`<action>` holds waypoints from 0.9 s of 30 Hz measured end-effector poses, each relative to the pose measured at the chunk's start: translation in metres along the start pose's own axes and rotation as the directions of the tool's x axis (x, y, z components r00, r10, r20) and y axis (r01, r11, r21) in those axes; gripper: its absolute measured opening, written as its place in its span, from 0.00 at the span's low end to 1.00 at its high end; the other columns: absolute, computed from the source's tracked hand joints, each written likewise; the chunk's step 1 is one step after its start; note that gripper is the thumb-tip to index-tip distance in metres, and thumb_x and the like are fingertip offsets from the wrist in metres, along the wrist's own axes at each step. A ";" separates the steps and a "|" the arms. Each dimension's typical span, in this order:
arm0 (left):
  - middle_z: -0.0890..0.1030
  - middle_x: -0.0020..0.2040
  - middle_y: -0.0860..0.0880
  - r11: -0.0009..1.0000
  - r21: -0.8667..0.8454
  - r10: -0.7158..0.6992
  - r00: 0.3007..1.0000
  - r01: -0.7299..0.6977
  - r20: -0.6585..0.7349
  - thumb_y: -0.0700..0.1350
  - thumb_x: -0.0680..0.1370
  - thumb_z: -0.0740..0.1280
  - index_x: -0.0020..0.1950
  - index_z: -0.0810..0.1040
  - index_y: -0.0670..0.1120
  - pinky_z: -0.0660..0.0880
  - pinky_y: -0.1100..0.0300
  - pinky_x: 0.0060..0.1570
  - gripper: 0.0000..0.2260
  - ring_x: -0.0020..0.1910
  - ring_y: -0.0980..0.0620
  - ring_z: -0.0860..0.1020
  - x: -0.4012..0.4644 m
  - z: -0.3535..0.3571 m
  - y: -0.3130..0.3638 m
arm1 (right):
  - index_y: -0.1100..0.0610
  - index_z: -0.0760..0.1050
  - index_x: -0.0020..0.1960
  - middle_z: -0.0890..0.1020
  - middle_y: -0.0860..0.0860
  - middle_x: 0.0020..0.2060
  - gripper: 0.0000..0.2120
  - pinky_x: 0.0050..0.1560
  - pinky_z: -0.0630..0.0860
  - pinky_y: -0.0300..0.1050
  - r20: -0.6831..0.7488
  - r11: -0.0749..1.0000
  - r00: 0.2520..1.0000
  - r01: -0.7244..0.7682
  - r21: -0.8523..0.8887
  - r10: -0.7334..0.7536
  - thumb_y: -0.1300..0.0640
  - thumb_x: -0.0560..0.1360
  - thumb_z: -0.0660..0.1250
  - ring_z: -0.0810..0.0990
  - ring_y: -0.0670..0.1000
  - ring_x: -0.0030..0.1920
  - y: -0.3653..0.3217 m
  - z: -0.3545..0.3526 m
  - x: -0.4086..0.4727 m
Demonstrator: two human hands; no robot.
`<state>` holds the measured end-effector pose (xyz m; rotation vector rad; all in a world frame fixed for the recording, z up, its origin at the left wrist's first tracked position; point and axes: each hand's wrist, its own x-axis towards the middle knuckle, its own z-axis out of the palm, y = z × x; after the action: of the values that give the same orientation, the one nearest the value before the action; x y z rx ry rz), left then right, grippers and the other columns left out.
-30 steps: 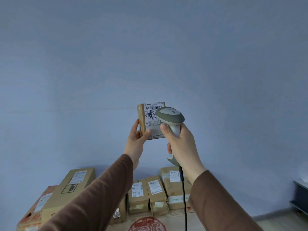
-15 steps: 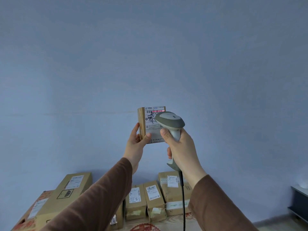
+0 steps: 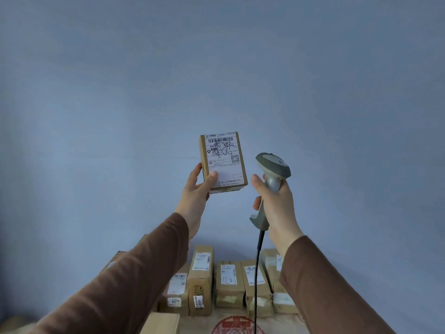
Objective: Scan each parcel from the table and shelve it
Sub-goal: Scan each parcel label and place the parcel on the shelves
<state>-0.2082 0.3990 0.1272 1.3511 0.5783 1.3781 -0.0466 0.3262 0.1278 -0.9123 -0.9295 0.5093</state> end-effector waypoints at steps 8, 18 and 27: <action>0.80 0.70 0.47 0.994 0.109 0.040 0.987 -0.024 -0.153 0.56 0.83 0.66 0.82 0.64 0.56 0.65 0.48 0.79 0.28 0.71 0.46 0.76 -0.057 -0.091 0.065 | 0.51 0.78 0.58 0.81 0.47 0.38 0.14 0.32 0.78 0.36 0.221 0.981 0.972 -0.118 0.151 0.083 0.50 0.75 0.77 0.77 0.43 0.28 0.007 0.105 -0.040; 0.80 0.68 0.54 0.932 0.362 0.141 0.923 -0.002 -0.358 0.60 0.86 0.56 0.78 0.68 0.62 0.66 0.51 0.76 0.20 0.68 0.52 0.76 -0.201 -0.261 0.188 | 0.54 0.78 0.58 0.80 0.48 0.38 0.15 0.33 0.77 0.40 0.526 0.951 0.838 -0.265 0.158 0.146 0.48 0.77 0.75 0.77 0.46 0.30 -0.030 0.286 -0.195; 0.82 0.61 0.50 0.898 0.431 0.188 0.814 0.083 -0.549 0.53 0.86 0.62 0.76 0.70 0.53 0.74 0.57 0.62 0.18 0.57 0.49 0.79 -0.364 -0.403 0.321 | 0.54 0.78 0.55 0.80 0.47 0.35 0.10 0.30 0.77 0.39 0.684 0.917 0.719 -0.347 0.197 0.125 0.51 0.78 0.74 0.74 0.46 0.28 -0.101 0.433 -0.379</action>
<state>-0.7649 0.1051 0.1708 1.2768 1.3422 1.7938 -0.6136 0.1911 0.1610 -0.5496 -1.3277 1.2328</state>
